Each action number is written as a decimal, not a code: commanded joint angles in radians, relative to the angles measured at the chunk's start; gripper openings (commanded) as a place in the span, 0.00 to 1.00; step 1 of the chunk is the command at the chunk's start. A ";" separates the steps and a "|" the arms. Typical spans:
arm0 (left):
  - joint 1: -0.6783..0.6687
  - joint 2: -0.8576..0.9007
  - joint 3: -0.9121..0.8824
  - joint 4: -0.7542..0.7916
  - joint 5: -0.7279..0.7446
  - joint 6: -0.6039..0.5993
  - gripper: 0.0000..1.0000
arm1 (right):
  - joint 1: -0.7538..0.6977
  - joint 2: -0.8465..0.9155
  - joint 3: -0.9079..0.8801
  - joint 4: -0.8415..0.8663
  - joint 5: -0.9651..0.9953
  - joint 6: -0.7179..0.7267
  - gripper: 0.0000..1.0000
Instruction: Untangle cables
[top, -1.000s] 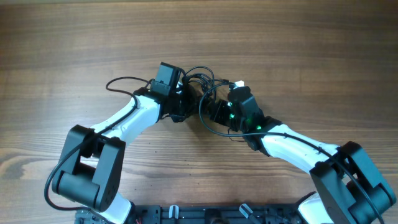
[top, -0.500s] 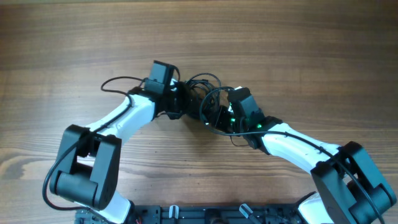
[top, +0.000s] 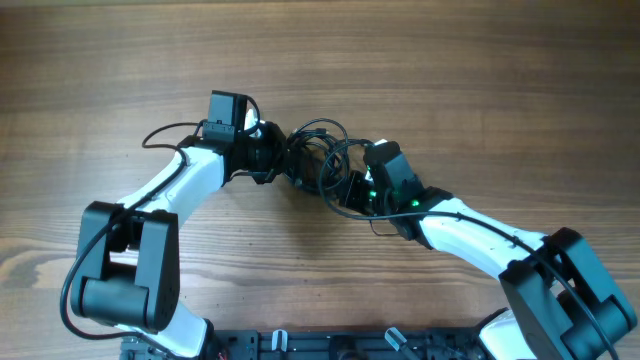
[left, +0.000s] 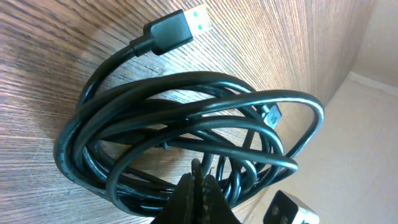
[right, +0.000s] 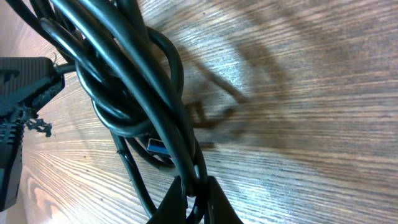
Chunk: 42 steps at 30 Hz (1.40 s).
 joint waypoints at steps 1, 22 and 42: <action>0.028 -0.005 0.016 -0.019 -0.106 0.020 0.05 | 0.002 0.011 -0.023 -0.007 0.040 -0.024 0.04; 0.028 -0.005 0.016 0.070 -0.120 0.387 1.00 | 0.002 0.011 -0.023 0.006 0.021 -0.038 0.04; -0.117 -0.003 0.016 0.068 -0.451 0.859 0.70 | 0.002 0.011 -0.023 0.008 0.020 -0.048 0.04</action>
